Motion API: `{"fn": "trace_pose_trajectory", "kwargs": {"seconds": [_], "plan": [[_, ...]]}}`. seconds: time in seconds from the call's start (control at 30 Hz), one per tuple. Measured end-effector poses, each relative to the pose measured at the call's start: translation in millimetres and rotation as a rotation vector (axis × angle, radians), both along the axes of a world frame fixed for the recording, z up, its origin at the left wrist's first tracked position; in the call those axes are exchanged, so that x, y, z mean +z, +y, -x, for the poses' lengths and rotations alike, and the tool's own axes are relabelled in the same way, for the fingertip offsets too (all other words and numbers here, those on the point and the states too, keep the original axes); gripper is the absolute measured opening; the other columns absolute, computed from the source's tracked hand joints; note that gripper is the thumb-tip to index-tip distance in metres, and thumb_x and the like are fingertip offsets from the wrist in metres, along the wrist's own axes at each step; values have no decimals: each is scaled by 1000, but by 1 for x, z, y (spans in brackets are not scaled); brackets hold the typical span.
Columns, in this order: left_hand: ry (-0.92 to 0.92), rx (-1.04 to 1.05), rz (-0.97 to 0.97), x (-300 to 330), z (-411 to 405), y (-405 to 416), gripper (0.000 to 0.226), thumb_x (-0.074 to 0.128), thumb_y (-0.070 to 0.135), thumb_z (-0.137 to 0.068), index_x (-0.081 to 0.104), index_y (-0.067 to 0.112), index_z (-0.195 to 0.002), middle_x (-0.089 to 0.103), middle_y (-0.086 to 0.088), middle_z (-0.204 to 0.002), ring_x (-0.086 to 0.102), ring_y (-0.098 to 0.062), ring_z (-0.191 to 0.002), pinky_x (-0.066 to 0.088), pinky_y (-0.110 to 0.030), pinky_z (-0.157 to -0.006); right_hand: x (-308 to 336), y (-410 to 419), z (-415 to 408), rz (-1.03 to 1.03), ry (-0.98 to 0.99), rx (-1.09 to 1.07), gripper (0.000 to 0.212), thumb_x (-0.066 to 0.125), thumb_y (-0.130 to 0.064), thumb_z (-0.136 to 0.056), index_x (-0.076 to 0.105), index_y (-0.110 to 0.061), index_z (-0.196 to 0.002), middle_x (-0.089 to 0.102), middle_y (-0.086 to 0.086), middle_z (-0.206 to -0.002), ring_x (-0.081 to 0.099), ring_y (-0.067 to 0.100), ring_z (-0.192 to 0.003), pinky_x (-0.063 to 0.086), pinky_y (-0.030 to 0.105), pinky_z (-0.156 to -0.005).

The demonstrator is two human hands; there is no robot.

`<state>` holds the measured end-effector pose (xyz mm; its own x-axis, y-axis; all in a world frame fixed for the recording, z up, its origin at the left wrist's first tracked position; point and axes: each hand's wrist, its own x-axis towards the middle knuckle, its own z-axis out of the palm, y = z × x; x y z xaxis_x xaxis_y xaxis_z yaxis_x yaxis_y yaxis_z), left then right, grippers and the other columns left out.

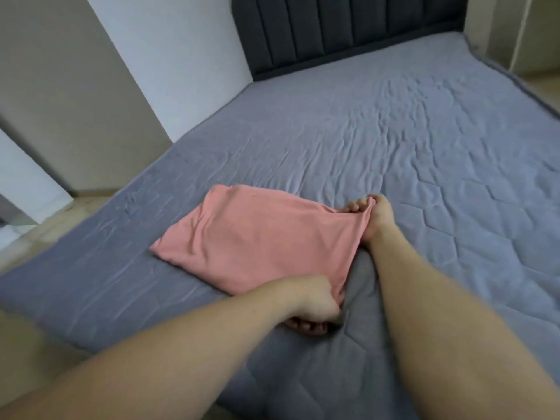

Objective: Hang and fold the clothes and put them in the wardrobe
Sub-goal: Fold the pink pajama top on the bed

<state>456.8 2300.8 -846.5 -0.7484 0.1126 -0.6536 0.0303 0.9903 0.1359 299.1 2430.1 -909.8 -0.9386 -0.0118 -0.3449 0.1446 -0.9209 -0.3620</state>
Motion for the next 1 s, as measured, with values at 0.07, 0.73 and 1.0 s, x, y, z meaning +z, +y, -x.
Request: {"fn": "trace_pose_trajectory", "kwargs": {"seconds": [0.07,0.73,1.0], "plan": [[87,-33,28,3,1,2,25,66,28,-80,59,9,-66,52,0,-49,48,-18,-42,32,-15,-37,8,4,4,-7,8,9,58,30,-24,-92,32,-19,-34,29,-1,-37,32,18,-34,34,26,-54],[-32,-73,114,10,1,-5,14,58,21,-79,66,10,-74,59,-3,-48,53,-18,-38,43,-21,-40,42,38,16,-1550,-102,950,27,71,-33,-84,56,-11,-89,63,11,-65,58,23,-63,52,31,-60],[-107,208,-306,61,40,-108,14,60,4,-90,52,15,-88,57,-5,-64,54,-17,-49,40,-22,-42,105,-2,23,-1109,29,559,17,61,-27,-88,55,-17,-76,56,1,-66,56,13,-59,52,25,-61]]}}
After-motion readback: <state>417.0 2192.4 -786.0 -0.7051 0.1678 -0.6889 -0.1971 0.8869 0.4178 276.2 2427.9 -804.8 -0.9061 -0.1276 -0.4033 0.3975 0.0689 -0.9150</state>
